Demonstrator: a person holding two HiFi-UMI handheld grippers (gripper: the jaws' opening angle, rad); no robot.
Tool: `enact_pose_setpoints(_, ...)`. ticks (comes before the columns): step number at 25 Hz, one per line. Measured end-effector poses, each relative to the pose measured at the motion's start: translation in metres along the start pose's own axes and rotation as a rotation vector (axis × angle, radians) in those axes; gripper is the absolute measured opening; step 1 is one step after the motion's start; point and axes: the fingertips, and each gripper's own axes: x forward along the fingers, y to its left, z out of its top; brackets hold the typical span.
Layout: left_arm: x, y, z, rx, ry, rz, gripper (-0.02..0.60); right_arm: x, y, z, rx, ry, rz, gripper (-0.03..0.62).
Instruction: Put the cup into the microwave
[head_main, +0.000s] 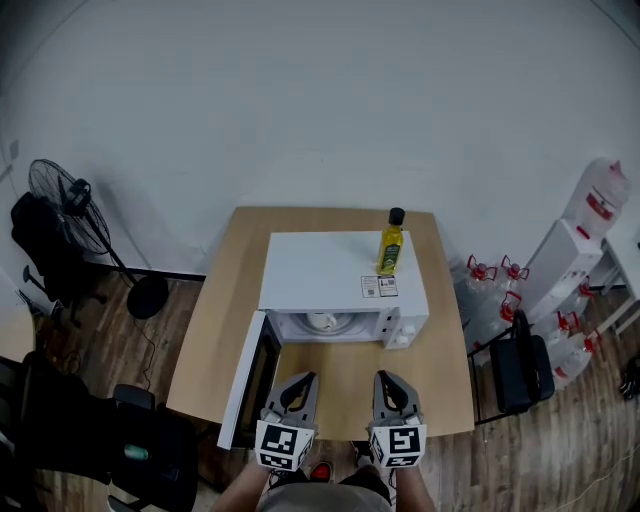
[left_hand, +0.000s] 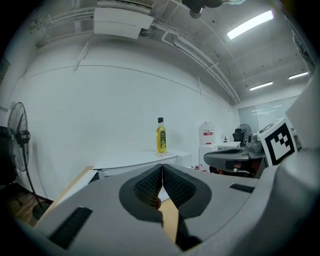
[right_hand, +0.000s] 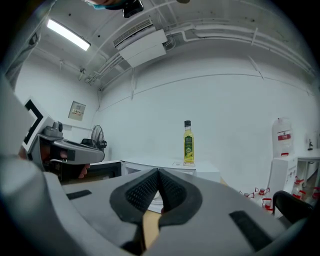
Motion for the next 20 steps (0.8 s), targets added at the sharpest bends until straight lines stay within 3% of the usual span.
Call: enact_pose_setpoints(20, -0.0019, 0.0043, 0.0015, -0.005, 0.000, 0.023, 0.025, 0.0043, 0.0004, 0.0006, -0.025, 0.007, 0.019, 0.017)
